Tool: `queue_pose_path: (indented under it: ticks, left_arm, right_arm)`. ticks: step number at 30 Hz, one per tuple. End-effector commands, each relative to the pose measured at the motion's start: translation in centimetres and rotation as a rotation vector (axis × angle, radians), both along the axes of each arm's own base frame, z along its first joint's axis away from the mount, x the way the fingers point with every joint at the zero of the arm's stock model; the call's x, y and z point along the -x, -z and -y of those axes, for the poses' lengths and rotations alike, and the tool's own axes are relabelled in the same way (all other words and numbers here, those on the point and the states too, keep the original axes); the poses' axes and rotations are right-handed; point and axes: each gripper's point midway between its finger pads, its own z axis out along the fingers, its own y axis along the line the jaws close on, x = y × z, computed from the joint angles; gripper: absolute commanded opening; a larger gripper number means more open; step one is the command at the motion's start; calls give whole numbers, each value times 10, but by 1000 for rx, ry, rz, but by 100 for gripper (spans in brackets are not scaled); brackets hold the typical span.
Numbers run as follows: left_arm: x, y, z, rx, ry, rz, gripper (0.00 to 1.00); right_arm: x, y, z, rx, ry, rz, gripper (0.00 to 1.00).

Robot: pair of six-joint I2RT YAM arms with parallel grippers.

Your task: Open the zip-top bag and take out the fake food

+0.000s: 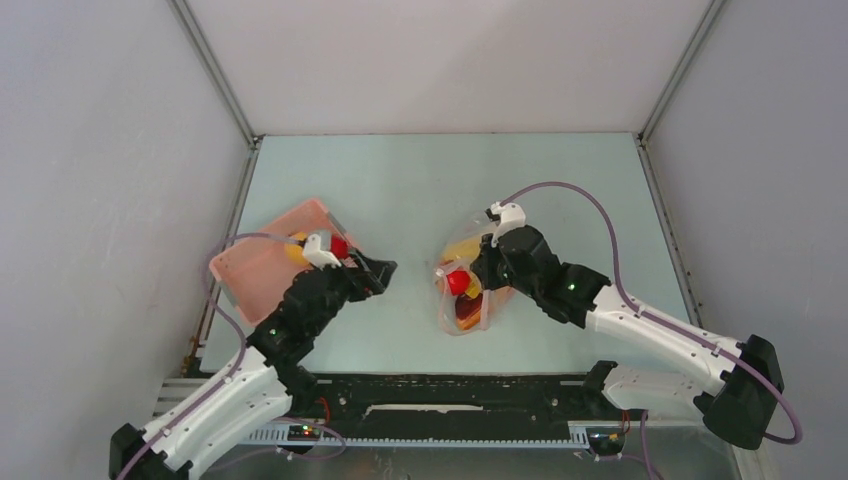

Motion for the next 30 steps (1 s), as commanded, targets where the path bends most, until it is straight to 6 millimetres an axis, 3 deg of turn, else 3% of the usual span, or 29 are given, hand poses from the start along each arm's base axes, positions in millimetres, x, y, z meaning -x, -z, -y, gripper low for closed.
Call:
queue_pose_path:
  ticks: [1, 9, 16, 24, 30]
  left_arm:
    - [8, 5, 25, -2, 39, 11, 88]
    - [42, -3, 99, -92, 217, 51, 79]
    - [57, -4, 150, -150, 312, 69, 72]
    - [51, 0, 190, -172, 367, 123, 65]
    - [32, 22, 204, -253, 310, 118, 63]
  right_arm:
    - [-3, -23, -14, -72, -29, 69, 0]
    - [-2, -26, -22, -70, -50, 71, 0]
    - [0, -28, -31, -61, -83, 67, 0]
    - [2, -31, -36, -59, -107, 65, 0]
    - [5, -28, -40, -44, -135, 44, 0]
